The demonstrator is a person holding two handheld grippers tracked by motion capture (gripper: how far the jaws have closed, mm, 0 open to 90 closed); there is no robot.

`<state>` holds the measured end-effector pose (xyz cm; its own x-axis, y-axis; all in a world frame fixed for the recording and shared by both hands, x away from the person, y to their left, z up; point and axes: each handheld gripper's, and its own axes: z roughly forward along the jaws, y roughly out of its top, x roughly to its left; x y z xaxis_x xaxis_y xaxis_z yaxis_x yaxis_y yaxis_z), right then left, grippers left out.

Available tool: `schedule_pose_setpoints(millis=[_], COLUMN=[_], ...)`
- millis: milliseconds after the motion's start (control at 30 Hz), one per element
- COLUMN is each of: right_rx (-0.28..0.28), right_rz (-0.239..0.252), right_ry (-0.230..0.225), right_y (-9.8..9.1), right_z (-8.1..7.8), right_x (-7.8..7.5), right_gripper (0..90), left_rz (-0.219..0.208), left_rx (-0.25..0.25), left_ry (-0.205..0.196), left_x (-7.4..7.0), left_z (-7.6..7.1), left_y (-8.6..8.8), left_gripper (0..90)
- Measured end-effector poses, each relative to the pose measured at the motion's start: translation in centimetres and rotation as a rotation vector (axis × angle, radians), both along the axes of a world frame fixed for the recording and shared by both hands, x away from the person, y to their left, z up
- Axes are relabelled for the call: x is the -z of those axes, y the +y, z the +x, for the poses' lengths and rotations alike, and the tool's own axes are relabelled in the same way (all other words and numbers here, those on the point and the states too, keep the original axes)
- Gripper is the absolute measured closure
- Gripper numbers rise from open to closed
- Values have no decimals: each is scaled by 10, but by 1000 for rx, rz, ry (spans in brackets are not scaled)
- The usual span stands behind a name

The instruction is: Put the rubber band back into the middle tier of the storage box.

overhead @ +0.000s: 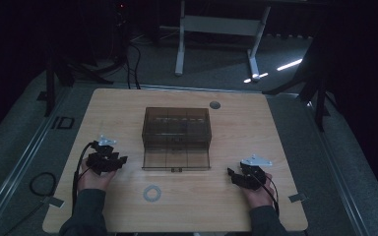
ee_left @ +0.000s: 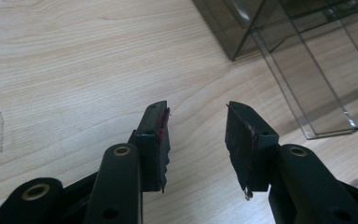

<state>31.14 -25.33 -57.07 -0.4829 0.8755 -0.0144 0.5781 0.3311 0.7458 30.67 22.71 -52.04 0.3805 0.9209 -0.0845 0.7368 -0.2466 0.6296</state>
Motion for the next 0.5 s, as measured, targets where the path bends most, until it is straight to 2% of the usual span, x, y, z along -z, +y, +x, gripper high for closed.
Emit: schedule_pose_setpoints(millis=[500], right_rx=[1], right_rz=[0], right_ry=[2], right_y=[0], right_z=[0], right_x=[0], right_gripper=[387], left_rz=[20], left_rx=[80], left_ry=[20], left_x=[-12], left_z=[-3], left_y=[-13], left_gripper=[583])
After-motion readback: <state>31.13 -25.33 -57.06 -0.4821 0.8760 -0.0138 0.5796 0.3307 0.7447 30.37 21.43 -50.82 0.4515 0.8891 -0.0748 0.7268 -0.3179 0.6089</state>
